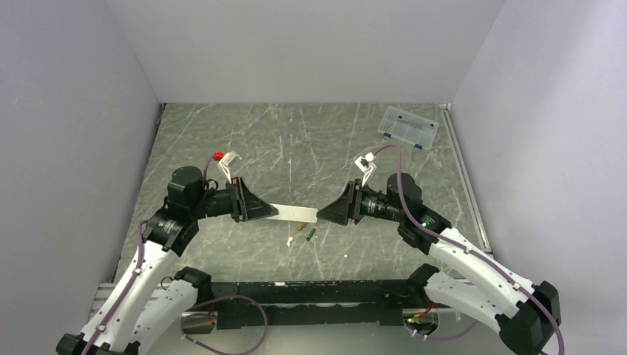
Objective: Load the batteries into the remote control
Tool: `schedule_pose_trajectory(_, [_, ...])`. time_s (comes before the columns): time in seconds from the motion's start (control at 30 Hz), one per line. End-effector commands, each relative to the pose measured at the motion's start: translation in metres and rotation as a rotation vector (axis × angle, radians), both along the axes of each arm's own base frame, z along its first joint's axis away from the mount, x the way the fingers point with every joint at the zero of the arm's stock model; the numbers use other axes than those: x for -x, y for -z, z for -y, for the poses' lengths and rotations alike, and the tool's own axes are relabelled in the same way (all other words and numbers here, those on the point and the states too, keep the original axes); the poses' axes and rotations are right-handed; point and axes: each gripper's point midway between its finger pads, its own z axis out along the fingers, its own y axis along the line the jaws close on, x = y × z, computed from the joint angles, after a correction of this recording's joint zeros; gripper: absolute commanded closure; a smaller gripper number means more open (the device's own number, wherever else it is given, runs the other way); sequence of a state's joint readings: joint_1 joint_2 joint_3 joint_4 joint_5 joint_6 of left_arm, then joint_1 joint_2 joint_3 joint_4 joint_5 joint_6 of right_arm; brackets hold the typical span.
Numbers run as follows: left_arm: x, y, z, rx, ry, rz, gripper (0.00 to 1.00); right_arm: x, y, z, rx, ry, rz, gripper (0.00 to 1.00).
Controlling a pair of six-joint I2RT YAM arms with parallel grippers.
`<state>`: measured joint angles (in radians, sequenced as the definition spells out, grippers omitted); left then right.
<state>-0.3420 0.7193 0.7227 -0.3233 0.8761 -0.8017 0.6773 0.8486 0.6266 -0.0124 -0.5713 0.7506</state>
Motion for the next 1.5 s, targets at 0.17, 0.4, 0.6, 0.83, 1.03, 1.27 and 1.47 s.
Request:
schedule_pose_trajectory(0.17, [-0.008, -0.017, -0.001, 0.043, -0.064, 0.036, 1.0, -0.015, -0.03, -0.01, -0.112, 0.074, 0.007, 0.44])
schedule_pose_trajectory(0.4, [-0.009, -0.018, -0.003, 0.058, -0.092, 0.022, 1.0, -0.018, -0.032, -0.015, -0.123, 0.095, -0.009, 0.47])
schedule_pose_trajectory(0.6, [-0.01, -0.013, -0.002, 0.066, -0.099, -0.005, 1.0, -0.019, -0.033, -0.02, -0.133, 0.1, -0.016, 0.5])
schedule_pose_trajectory(0.83, [-0.01, -0.013, -0.003, 0.069, -0.11, -0.01, 1.0, -0.017, -0.032, -0.024, -0.131, 0.101, -0.025, 0.52])
schedule_pose_trajectory(1.03, [-0.009, -0.018, -0.005, 0.061, -0.122, 0.007, 1.0, -0.018, -0.025, -0.024, -0.115, 0.122, -0.035, 0.52])
schedule_pose_trajectory(1.27, [-0.009, -0.023, -0.005, 0.075, -0.124, 0.016, 1.0, -0.016, -0.022, -0.028, -0.123, 0.117, -0.046, 0.52])
schedule_pose_trajectory(1.47, [-0.008, -0.024, -0.004, 0.087, -0.12, 0.01, 1.0, -0.016, -0.022, -0.03, -0.128, 0.115, -0.05, 0.52])
